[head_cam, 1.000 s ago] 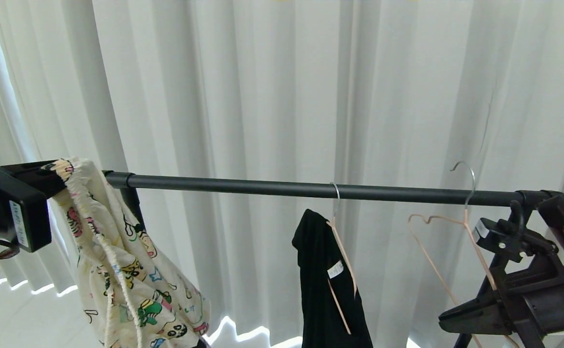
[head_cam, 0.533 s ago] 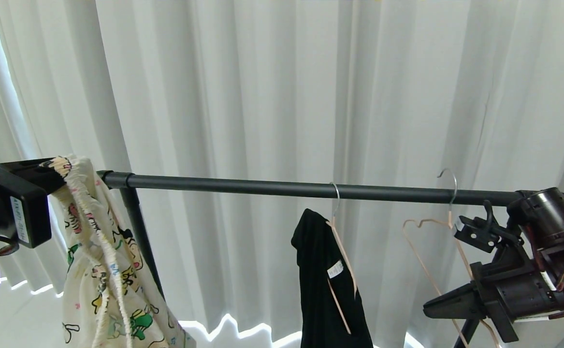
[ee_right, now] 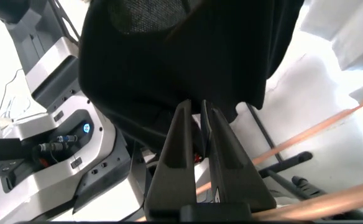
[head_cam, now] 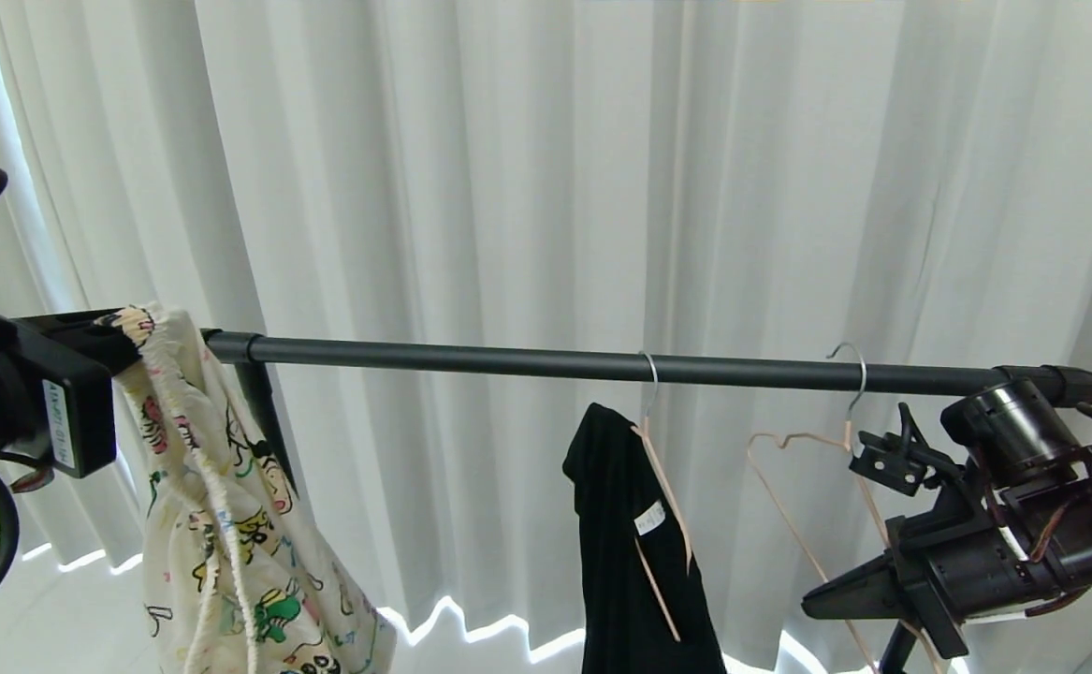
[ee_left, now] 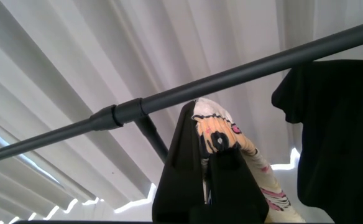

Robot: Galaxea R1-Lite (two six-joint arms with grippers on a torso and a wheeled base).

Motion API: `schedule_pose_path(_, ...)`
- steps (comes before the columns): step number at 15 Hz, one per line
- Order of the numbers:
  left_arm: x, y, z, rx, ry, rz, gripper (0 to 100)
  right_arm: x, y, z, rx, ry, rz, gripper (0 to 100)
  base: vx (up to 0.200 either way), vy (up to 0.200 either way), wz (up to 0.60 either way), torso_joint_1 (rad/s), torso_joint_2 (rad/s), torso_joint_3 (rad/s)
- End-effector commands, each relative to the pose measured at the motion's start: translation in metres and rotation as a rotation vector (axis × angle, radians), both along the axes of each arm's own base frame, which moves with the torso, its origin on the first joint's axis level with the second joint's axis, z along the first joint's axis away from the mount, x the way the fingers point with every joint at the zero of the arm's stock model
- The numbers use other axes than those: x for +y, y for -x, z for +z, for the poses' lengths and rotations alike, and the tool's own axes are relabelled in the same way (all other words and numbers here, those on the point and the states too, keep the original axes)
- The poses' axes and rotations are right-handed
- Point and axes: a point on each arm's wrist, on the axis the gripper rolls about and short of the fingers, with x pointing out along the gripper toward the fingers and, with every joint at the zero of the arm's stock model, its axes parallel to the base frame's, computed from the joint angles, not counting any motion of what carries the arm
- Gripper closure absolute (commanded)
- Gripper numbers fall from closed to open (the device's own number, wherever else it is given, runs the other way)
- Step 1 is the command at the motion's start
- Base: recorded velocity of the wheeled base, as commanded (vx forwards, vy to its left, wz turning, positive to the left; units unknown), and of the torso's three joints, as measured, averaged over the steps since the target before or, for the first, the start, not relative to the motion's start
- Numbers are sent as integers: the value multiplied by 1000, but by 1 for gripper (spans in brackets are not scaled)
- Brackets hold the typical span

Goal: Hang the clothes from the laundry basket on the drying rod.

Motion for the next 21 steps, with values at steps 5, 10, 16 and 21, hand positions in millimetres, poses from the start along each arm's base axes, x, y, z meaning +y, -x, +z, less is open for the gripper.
schedule_pose_path(5, -2, -5, -2, 14, -4, -1, 100, 0, -1, -2, 7, 3, -1, 100, 0, 0, 0, 0, 0, 0)
schedule_pose_path(10, -2, -6, -2, 13, -2, -1, 100, 0, 0, 0, 0, 2, 1, 0, 0, 0, 0, 0, 0, 0)
schedule_pose_path(16, -2, -7, -1, 3, 2, -1, 100, -6, 13, 4, -38, -4, 5, 0, 0, 0, 0, 0, 0, 0)
schedule_pose_path(21, -2, -7, -4, 11, 3, -2, 100, -26, 30, 9, -119, 23, -92, 0, 0, 0, 0, 0, 0, 0)
